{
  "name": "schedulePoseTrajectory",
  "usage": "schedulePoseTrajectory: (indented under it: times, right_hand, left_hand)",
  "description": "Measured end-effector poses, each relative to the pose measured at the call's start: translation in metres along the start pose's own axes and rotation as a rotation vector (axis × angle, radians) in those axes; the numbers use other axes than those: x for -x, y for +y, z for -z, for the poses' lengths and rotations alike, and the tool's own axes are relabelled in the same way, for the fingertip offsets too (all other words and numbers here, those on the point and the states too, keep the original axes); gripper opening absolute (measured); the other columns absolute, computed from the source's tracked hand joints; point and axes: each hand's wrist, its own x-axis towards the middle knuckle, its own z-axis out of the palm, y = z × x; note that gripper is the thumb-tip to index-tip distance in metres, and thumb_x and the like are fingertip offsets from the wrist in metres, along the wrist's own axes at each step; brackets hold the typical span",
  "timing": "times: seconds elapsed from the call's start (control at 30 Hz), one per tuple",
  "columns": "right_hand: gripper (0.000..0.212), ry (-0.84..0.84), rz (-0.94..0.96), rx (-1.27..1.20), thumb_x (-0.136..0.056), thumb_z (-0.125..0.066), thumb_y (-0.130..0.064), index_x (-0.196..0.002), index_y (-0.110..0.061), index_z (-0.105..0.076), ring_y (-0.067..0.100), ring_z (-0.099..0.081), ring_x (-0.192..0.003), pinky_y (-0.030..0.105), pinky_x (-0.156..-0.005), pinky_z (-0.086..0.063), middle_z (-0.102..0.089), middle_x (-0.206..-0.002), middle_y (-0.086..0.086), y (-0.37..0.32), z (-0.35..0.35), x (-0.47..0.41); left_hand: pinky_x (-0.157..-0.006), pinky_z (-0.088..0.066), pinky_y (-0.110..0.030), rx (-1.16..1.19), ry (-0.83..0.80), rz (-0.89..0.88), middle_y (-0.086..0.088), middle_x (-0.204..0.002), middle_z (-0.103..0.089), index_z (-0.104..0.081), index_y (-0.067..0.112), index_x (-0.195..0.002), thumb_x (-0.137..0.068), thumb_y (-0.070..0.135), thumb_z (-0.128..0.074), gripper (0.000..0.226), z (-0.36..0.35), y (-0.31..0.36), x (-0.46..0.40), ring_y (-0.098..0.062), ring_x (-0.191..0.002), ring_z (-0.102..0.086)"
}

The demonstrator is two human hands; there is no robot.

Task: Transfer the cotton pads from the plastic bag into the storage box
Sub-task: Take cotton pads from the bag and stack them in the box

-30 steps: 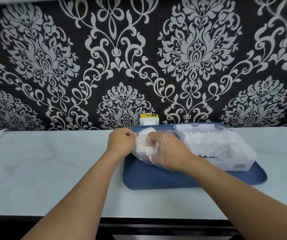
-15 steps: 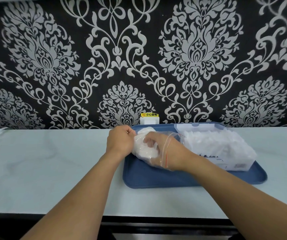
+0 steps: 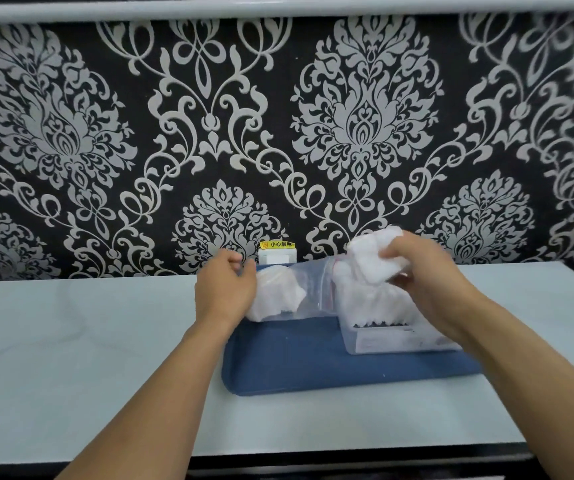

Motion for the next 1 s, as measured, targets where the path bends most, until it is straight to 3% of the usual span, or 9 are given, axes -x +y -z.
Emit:
schedulePoseTrajectory:
  times: [0.1, 0.23, 0.33, 0.5, 0.6, 0.73, 0.8, 0.87, 1.0]
  right_hand:
    - [0.032, 0.061, -0.101, -0.425, -0.088, -0.045, -0.001, -0.117, 0.001, -0.059, 0.026, -0.059, -0.102, 0.042, -0.098, -0.049, -0.063, -0.109, 0.015, -0.006, 0.003, 0.006]
    - [0.044, -0.046, -0.177, -0.563, -0.087, -0.042, -0.002, -0.129, 0.005, -0.055, 0.027, -0.062, -0.099, 0.037, -0.080, -0.056, -0.066, -0.111, 0.019, -0.006, -0.024, 0.020]
    - [0.034, -0.037, -0.145, -0.444, -0.090, -0.044, -0.010, -0.116, 0.001, -0.064, 0.018, -0.065, -0.090, 0.030, -0.072, -0.053, -0.068, -0.099, 0.010, -0.008, -0.037, 0.027]
    - [0.038, 0.055, -0.153, -0.394, -0.101, -0.049, -0.038, -0.116, -0.010, -0.070, 0.021, -0.071, -0.102, 0.037, -0.083, -0.056, -0.075, -0.109, 0.009, -0.009, -0.028, 0.027]
    - [0.036, 0.116, -0.117, -0.190, -0.104, -0.044, -0.038, -0.113, -0.015, -0.070, 0.017, -0.071, -0.100, 0.027, -0.072, -0.055, -0.076, -0.106, 0.004, -0.002, -0.027, 0.023]
    - [0.032, -0.040, -0.066, -0.091, -0.104, -0.043, -0.036, -0.105, -0.017, -0.068, 0.011, -0.067, -0.102, 0.034, -0.090, -0.054, -0.073, -0.102, -0.001, 0.000, -0.024, 0.022]
    - [0.034, -0.145, -0.113, -0.229, -0.103, -0.047, -0.037, -0.112, -0.012, -0.067, 0.013, -0.066, -0.097, 0.031, -0.082, -0.054, -0.071, -0.099, 0.003, -0.008, -0.013, 0.024]
    - [0.046, -0.229, -0.148, -0.302, -0.101, -0.050, -0.037, -0.127, -0.002, -0.061, 0.018, -0.065, -0.105, 0.035, -0.088, -0.057, -0.069, -0.111, 0.010, -0.013, 0.002, 0.025]
    - [0.037, -0.260, -0.165, -0.096, -0.100, -0.057, -0.017, -0.131, 0.003, -0.057, 0.026, -0.063, -0.109, 0.044, -0.102, -0.051, -0.067, -0.120, 0.020, -0.004, 0.016, 0.022]
  left_hand:
    - [-0.092, -0.050, -0.028, 0.342, 0.151, -0.137, 0.006, -0.110, -0.067, -0.064, 0.019, -0.109, -0.095, 0.036, -0.062, 0.023, 0.005, 0.051, 0.025, -0.010, -0.105, -0.062]
    - [-0.098, -0.050, -0.031, 0.822, -0.241, -0.029, 0.012, -0.112, -0.066, -0.064, 0.024, -0.116, -0.099, 0.043, -0.054, 0.027, -0.013, 0.118, 0.079, -0.002, -0.107, -0.063]
    - [-0.091, -0.056, -0.037, 0.874, -0.261, 0.079, 0.007, -0.106, -0.071, -0.064, 0.025, -0.113, -0.099, 0.049, -0.050, 0.031, -0.035, 0.132, 0.095, -0.011, -0.102, -0.068]
    - [-0.071, -0.055, -0.021, 0.957, -0.224, 0.127, 0.007, -0.097, -0.072, -0.068, 0.016, -0.109, -0.103, 0.033, -0.049, 0.026, -0.050, 0.133, 0.091, -0.006, -0.087, -0.068]
    - [-0.084, -0.049, -0.010, 0.843, -0.214, -0.058, 0.013, -0.115, -0.069, -0.066, 0.022, -0.122, -0.106, 0.033, -0.043, 0.030, -0.060, 0.136, 0.104, 0.009, -0.103, -0.063]
    - [-0.102, -0.046, -0.024, 0.700, -0.160, -0.327, 0.014, -0.122, -0.066, -0.062, 0.027, -0.125, -0.105, 0.039, -0.034, 0.037, -0.068, 0.131, 0.107, 0.002, -0.118, -0.058]
    - [-0.096, -0.050, -0.028, 0.714, -0.126, -0.338, 0.012, -0.112, -0.069, -0.065, 0.027, -0.114, -0.104, 0.036, -0.034, 0.034, -0.068, 0.128, 0.102, -0.003, -0.110, -0.063]
    - [-0.088, -0.051, -0.026, 0.750, -0.104, -0.299, 0.012, -0.100, -0.070, -0.067, 0.028, -0.100, -0.103, 0.032, -0.036, 0.032, -0.066, 0.125, 0.096, -0.004, -0.098, -0.065]
    - [-0.082, -0.050, -0.024, 0.757, -0.200, -0.204, 0.010, -0.098, -0.068, -0.067, 0.021, -0.099, -0.103, 0.036, -0.032, 0.038, -0.068, 0.119, 0.090, -0.003, -0.092, -0.062]
